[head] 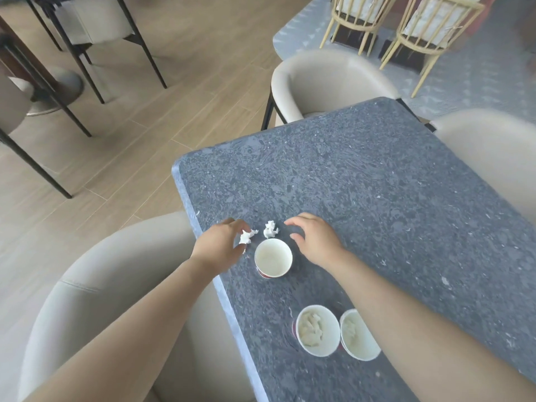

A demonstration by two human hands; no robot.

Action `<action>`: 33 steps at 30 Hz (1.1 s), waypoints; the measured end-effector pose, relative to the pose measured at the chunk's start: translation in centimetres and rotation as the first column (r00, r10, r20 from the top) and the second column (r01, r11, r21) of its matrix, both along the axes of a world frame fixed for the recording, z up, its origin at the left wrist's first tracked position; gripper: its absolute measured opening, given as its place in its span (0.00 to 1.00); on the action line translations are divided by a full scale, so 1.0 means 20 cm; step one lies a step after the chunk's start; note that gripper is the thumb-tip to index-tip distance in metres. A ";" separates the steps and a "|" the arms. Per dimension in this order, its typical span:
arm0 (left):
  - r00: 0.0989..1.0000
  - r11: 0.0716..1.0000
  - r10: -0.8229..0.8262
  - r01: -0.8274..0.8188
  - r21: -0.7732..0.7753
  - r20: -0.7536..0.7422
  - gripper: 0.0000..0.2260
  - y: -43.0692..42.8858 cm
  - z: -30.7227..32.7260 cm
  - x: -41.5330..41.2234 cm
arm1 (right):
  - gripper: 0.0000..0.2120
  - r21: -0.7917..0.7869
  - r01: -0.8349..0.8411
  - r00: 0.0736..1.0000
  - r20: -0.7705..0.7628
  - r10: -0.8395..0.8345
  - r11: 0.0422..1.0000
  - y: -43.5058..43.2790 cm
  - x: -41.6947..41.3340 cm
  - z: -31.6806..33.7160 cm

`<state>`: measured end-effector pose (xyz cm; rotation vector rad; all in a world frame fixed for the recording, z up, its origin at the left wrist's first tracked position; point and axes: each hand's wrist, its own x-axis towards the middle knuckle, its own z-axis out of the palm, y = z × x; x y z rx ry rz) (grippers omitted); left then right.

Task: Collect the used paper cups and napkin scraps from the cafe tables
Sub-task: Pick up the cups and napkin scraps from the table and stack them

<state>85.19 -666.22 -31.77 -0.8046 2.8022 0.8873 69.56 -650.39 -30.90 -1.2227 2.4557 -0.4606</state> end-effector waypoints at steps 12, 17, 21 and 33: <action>0.978 0.978 -0.194 0.187 0.095 0.075 0.15 -0.07 -0.34 -0.13 | 0.11 0.075 -0.120 0.962 0.256 0.097 0.990 -0.16 -0.08 -0.34; 0.997 0.986 -0.040 0.050 0.159 -0.069 0.12 -0.03 -0.24 -0.06 | 0.06 -0.051 0.051 0.984 0.175 -0.041 0.997 -0.02 -0.07 -0.28; 0.957 0.988 0.069 -0.026 0.152 -0.283 0.10 0.02 -0.03 -0.01 | 0.06 -0.227 0.153 0.981 0.149 -0.121 0.962 0.16 -0.03 -0.14; 0.955 0.968 -0.199 0.227 0.112 -0.218 0.13 0.75 0.28 0.02 | 0.06 -0.279 0.208 0.967 0.203 -0.154 0.938 0.89 0.28 0.11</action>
